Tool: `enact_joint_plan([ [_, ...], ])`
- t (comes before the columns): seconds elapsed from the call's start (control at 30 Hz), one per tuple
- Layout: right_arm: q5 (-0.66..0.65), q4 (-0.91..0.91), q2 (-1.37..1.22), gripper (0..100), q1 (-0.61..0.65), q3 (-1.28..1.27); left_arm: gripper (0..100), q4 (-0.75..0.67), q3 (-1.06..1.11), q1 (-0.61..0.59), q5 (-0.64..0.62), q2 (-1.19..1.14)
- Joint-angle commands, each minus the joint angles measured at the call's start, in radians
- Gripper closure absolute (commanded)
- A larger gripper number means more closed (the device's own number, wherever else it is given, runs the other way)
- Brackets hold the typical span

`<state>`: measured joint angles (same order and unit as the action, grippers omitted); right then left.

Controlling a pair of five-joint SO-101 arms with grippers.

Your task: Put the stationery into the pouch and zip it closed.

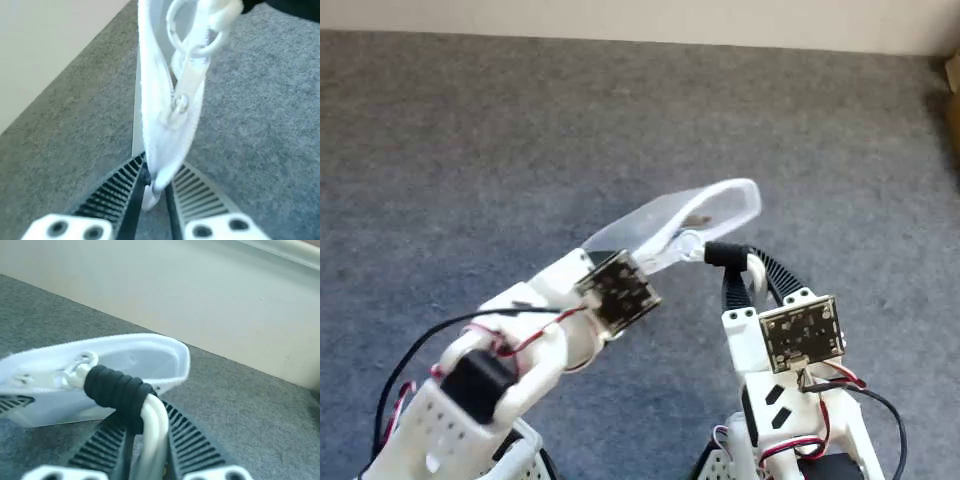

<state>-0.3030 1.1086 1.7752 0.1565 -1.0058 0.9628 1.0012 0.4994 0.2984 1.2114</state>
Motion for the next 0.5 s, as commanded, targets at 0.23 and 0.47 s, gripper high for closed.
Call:
enact_joint_plan([
  [0.23,0.011,-0.044,0.004,99.4,-0.028,0.012,100,0.141,0.058,-0.065,0.049,0.277],
  [0.47,0.009,-0.044,0.004,99.4,-0.028,0.012,100,0.181,0.101,-0.117,0.077,0.352],
])
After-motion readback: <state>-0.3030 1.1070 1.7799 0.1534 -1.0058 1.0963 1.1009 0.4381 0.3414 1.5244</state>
